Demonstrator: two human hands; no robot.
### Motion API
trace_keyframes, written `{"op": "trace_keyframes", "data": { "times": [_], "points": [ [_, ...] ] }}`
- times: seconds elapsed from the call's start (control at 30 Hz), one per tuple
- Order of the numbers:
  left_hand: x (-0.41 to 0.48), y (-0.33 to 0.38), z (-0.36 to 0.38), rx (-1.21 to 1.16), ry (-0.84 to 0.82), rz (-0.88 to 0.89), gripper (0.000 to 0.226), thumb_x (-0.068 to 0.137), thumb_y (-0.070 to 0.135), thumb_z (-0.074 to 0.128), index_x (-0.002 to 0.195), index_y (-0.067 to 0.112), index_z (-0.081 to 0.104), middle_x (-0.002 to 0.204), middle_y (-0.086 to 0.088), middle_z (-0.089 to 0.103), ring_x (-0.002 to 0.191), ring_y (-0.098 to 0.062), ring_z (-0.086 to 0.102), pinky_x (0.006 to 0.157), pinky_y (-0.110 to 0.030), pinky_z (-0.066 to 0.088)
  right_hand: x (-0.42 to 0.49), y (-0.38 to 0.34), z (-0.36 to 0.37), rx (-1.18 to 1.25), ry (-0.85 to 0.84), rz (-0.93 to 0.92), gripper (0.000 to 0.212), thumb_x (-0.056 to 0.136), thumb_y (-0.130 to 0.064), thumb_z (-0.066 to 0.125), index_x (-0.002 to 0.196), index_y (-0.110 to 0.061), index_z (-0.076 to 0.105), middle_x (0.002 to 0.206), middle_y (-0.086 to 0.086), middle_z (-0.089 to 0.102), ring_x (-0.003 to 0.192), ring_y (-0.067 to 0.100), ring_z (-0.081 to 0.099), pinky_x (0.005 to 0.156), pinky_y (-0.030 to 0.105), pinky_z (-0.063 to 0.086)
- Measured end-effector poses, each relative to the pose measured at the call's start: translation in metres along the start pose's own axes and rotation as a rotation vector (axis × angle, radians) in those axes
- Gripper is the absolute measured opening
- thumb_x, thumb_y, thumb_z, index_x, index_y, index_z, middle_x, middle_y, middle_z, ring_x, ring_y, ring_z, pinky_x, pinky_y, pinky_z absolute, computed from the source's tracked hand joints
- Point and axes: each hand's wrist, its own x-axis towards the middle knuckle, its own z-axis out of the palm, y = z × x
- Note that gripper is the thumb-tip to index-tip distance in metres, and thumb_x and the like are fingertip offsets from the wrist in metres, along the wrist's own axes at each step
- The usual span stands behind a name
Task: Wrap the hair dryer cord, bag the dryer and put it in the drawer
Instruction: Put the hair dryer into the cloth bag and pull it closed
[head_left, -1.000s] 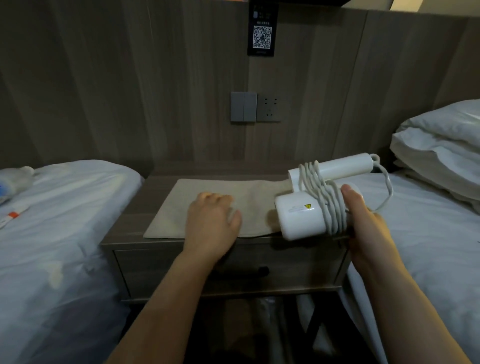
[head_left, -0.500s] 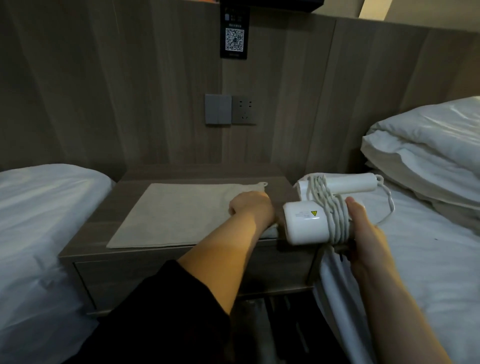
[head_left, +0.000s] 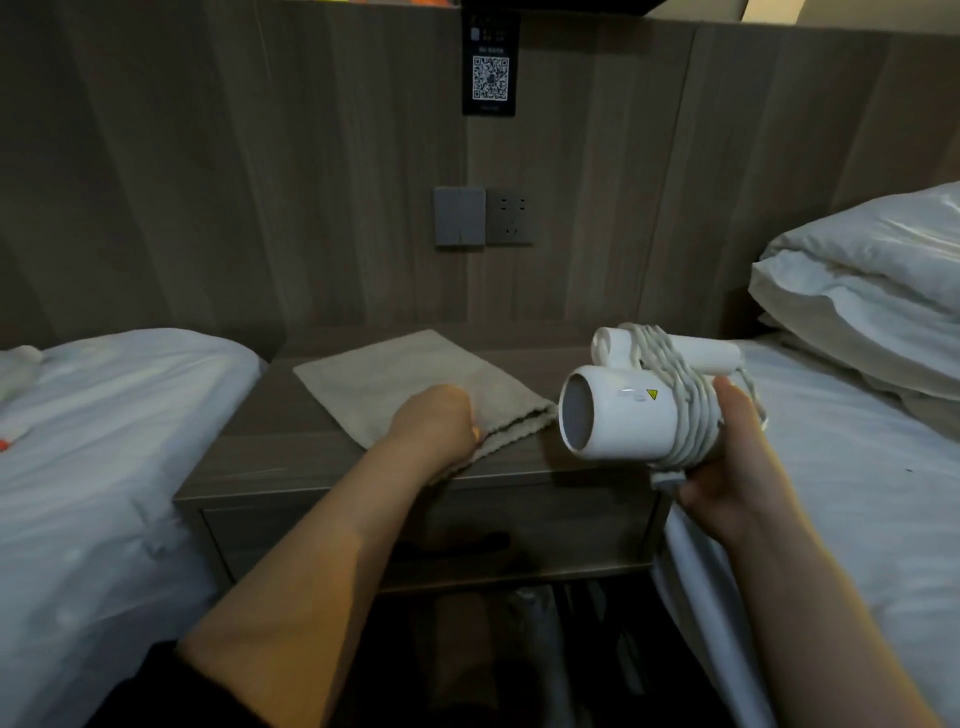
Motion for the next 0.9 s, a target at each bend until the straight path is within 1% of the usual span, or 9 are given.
{"op": "trace_keyframes", "data": {
  "times": [0.1, 0.2, 0.3, 0.37, 0.43, 0.53, 0.67, 0.73, 0.9],
  "points": [
    [-0.007, -0.013, 0.012, -0.238, 0.136, -0.061, 0.034, 0.089, 0.032, 0.056, 0.064, 0.01, 0.063, 0.059, -0.005, 0.055, 0.061, -0.019, 0.055, 0.061, -0.025, 0.038, -0.001, 0.003, 0.005, 0.001, -0.133, 0.144, 0.035, 0.087, -0.046, 0.044, 0.099, -0.024, 0.067, 0.077, 0.0, 0.069, 0.061, 0.019, 0.063, 0.048, 0.026, 0.044],
    [-0.013, -0.022, 0.025, -0.505, 0.232, -0.047, 0.048, 0.087, 0.025, 0.06, 0.043, 0.015, 0.043, 0.039, 0.0, 0.036, 0.04, -0.009, 0.037, 0.051, -0.024, 0.032, -0.004, 0.005, 0.01, -0.098, -0.23, 0.257, 0.033, 0.088, -0.044, 0.043, 0.093, -0.02, 0.066, 0.062, 0.002, 0.064, 0.05, 0.019, 0.06, 0.041, 0.026, 0.044],
    [-0.016, -0.025, 0.025, -0.747, 0.292, -0.049, 0.044, 0.084, 0.029, 0.062, 0.055, -0.003, 0.055, 0.05, -0.008, 0.044, 0.048, -0.012, 0.042, 0.051, -0.025, 0.032, -0.006, 0.009, 0.01, -0.278, -0.187, 0.263, 0.036, 0.092, -0.041, 0.039, 0.088, -0.017, 0.064, 0.052, 0.001, 0.063, 0.04, 0.014, 0.059, 0.033, 0.02, 0.041],
    [-0.017, -0.019, 0.016, -0.803, 0.317, 0.0, 0.041, 0.085, 0.03, 0.061, 0.07, -0.007, 0.062, 0.059, -0.012, 0.051, 0.057, -0.016, 0.047, 0.054, -0.027, 0.035, -0.008, 0.015, 0.008, -0.342, -0.185, 0.258, 0.035, 0.092, -0.041, 0.041, 0.09, -0.016, 0.065, 0.06, 0.001, 0.07, 0.048, 0.013, 0.066, 0.044, 0.023, 0.047],
    [-0.02, -0.01, 0.005, -0.749, 0.327, 0.094, 0.034, 0.087, 0.031, 0.059, 0.071, 0.001, 0.065, 0.061, -0.009, 0.057, 0.057, -0.014, 0.051, 0.052, -0.024, 0.037, -0.003, 0.019, 0.012, -0.374, -0.162, 0.252, 0.037, 0.091, -0.043, 0.045, 0.101, -0.015, 0.068, 0.086, 0.006, 0.076, 0.075, 0.016, 0.072, 0.068, 0.032, 0.051],
    [-0.028, 0.0, -0.004, -0.558, 0.336, 0.196, 0.029, 0.09, 0.034, 0.053, 0.071, 0.014, 0.061, 0.06, 0.001, 0.055, 0.06, -0.015, 0.053, 0.056, -0.03, 0.038, 0.005, 0.018, 0.02, -0.489, -0.089, 0.207, 0.041, 0.096, -0.032, 0.042, 0.126, -0.008, 0.056, 0.126, 0.019, 0.061, 0.117, 0.03, 0.057, 0.094, 0.042, 0.045],
    [-0.037, 0.005, -0.009, -0.369, 0.239, 0.295, 0.017, 0.091, 0.03, 0.052, 0.076, 0.023, 0.053, 0.068, 0.007, 0.054, 0.07, -0.016, 0.054, 0.065, -0.034, 0.042, 0.009, 0.031, 0.016, -0.379, 0.031, 0.185, 0.054, 0.082, -0.06, 0.048, 0.117, -0.021, 0.063, 0.111, 0.01, 0.07, 0.102, 0.027, 0.066, 0.082, 0.039, 0.053],
    [-0.041, 0.006, -0.01, -0.391, 0.174, 0.302, 0.009, 0.089, 0.023, 0.054, 0.082, 0.027, 0.051, 0.074, 0.01, 0.053, 0.071, -0.011, 0.053, 0.066, -0.029, 0.043, 0.01, 0.035, 0.011, -0.313, 0.054, 0.194, 0.058, 0.079, -0.061, 0.049, 0.117, -0.021, 0.064, 0.11, 0.01, 0.072, 0.1, 0.028, 0.068, 0.077, 0.038, 0.055],
    [-0.048, -0.003, -0.013, -0.503, 0.071, 0.214, 0.019, 0.08, 0.013, 0.064, 0.091, 0.027, 0.055, 0.082, 0.007, 0.057, 0.075, -0.011, 0.056, 0.07, -0.029, 0.048, 0.007, 0.042, 0.025, -0.198, 0.092, 0.238, 0.056, 0.076, -0.058, 0.053, 0.113, -0.019, 0.067, 0.105, 0.013, 0.072, 0.093, 0.034, 0.066, 0.067, 0.041, 0.051]
  ]
}}
